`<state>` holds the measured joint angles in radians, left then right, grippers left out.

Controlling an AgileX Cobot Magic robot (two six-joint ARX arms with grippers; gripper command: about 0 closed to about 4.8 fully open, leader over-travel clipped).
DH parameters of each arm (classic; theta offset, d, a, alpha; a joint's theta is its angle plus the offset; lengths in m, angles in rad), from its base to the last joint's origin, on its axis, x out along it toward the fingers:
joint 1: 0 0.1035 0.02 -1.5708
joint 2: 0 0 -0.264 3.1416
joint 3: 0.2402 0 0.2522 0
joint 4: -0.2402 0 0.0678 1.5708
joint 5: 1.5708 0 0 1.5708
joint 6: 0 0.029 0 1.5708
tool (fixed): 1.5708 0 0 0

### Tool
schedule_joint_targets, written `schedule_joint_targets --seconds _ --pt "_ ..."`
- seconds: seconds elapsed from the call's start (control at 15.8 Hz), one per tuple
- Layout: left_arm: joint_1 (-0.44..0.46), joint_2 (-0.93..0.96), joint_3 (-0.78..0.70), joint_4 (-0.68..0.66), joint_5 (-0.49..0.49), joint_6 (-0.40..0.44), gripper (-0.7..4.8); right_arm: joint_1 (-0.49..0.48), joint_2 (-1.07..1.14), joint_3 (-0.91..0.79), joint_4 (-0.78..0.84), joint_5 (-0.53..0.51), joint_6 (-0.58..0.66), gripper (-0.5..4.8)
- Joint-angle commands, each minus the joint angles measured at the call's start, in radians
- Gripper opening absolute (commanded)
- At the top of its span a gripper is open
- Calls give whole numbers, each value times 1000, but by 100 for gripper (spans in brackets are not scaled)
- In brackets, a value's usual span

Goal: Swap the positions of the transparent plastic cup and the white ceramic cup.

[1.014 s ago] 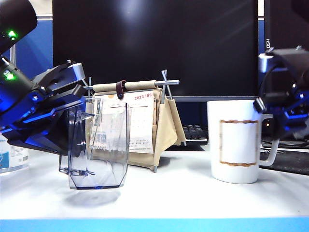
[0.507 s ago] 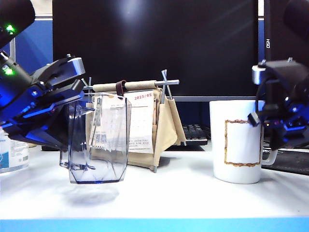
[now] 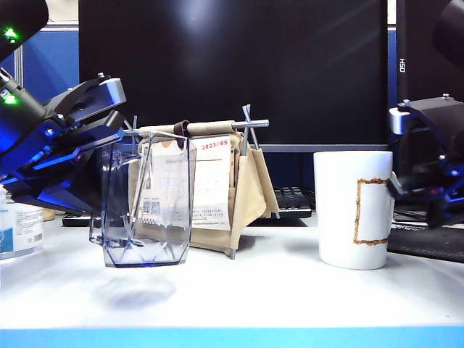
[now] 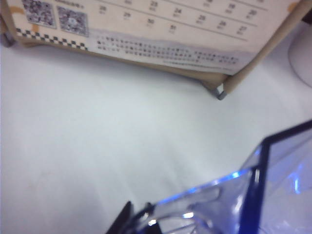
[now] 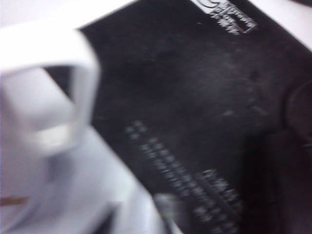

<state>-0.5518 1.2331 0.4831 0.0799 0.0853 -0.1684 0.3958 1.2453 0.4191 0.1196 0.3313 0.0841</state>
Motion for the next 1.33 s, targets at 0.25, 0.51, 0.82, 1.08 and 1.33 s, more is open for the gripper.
schedule_joint_targets --seconds 0.25,0.51,0.82,1.08,1.33 --pt "0 -5 5 11 0 13 -6 -154 -2 8 136 -153 -59 212" --pt "0 -5 5 11 -3 13 -6 -214 23 9 211 -277 -58 212" --pt "0 -5 5 11 -6 20 -6 -213 98 39 245 -314 -50 212" --pt "0 -5 4 10 -21 23 -6 -213 102 53 235 -362 -32 212" --pt "0 -5 4 11 -21 23 -6 -212 132 53 253 -362 -35 212"
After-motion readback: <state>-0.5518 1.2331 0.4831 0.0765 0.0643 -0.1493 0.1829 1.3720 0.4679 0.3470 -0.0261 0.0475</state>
